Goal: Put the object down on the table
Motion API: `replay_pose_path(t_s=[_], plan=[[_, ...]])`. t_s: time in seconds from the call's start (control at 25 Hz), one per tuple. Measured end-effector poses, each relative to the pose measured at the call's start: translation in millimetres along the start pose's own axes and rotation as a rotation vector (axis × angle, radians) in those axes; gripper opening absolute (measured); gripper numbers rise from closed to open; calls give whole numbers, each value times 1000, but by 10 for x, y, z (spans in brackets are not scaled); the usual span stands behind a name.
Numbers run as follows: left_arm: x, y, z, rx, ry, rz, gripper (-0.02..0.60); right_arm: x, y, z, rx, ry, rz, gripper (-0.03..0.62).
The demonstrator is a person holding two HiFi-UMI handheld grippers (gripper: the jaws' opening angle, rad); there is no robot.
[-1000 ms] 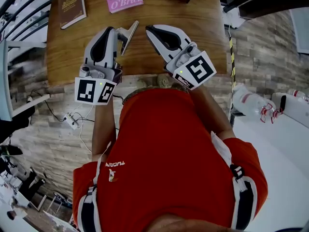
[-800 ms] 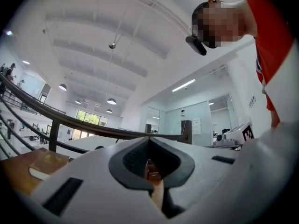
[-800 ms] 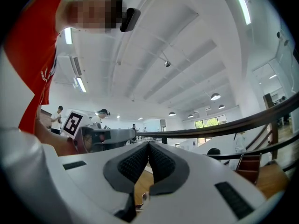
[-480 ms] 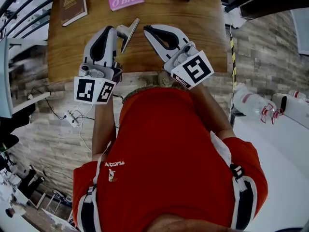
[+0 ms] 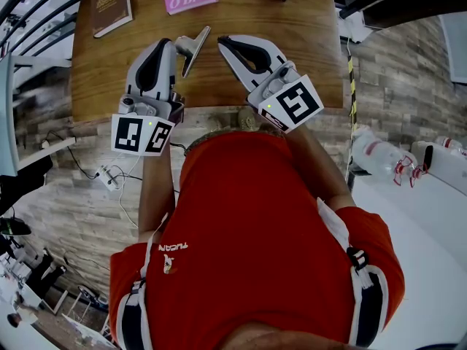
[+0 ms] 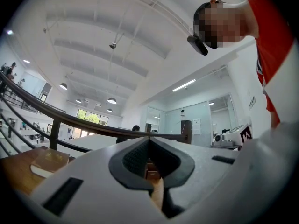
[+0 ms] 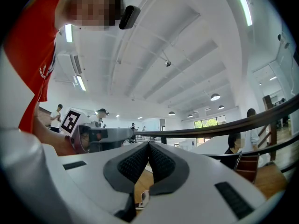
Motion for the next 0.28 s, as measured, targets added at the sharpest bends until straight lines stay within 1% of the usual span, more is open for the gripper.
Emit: replay_pose_path(t_s=[0.28], plan=[[5,-2,-7,7,0,7,9,0,20,-8,2,-4,1,25]])
Point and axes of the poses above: the fingertips, and each gripper's own axes: y backward along the fingers, z to its left, x out of its underside, the point moved 6 cm from there along y, backward along the fingers, and after that the axes turned 13 degrees about z, right-handed, at the moved point
